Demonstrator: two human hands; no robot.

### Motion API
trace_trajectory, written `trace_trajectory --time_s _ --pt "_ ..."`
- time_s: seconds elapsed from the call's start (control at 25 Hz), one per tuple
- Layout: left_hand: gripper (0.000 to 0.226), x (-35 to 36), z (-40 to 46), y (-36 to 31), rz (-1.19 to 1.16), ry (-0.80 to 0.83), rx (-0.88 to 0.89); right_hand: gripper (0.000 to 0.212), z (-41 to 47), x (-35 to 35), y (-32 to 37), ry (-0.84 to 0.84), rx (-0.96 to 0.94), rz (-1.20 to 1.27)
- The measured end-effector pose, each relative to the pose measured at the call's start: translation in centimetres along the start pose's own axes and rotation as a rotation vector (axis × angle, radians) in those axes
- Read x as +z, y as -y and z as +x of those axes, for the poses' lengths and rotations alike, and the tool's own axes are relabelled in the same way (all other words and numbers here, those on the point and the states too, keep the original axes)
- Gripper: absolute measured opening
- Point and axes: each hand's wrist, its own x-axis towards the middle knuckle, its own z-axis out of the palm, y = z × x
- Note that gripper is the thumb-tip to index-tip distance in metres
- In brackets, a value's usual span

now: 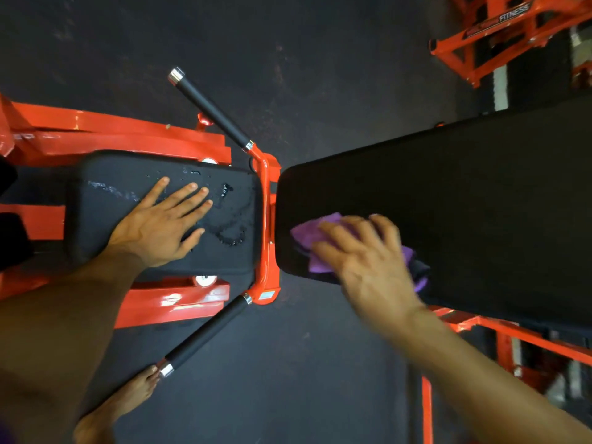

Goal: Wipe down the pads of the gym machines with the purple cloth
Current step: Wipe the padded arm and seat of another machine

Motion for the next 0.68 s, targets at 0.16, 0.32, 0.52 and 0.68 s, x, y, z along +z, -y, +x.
trace_trajectory --time_s 0.16,0.32,0.52,0.68 --pt "0.067 -0.2 -0.1 -0.2 0.010 -0.013 0.000 0.065 -0.1 0.2 -1.1 0.140 0.061 -0.195" --pt "0.067 0.5 -0.1 0.2 0.023 -0.044 0.008 0.056 8.0 7.9 5.1 0.306 -0.072 -0.216" --pt "0.068 1.0 -0.4 0.3 0.008 -0.058 0.005 0.046 11.4 10.9 9.0 0.387 -0.149 -0.241" --pt "0.068 0.4 -0.2 -0.1 -0.022 -0.062 0.000 0.052 2.1 3.4 2.7 0.261 -0.113 -0.186"
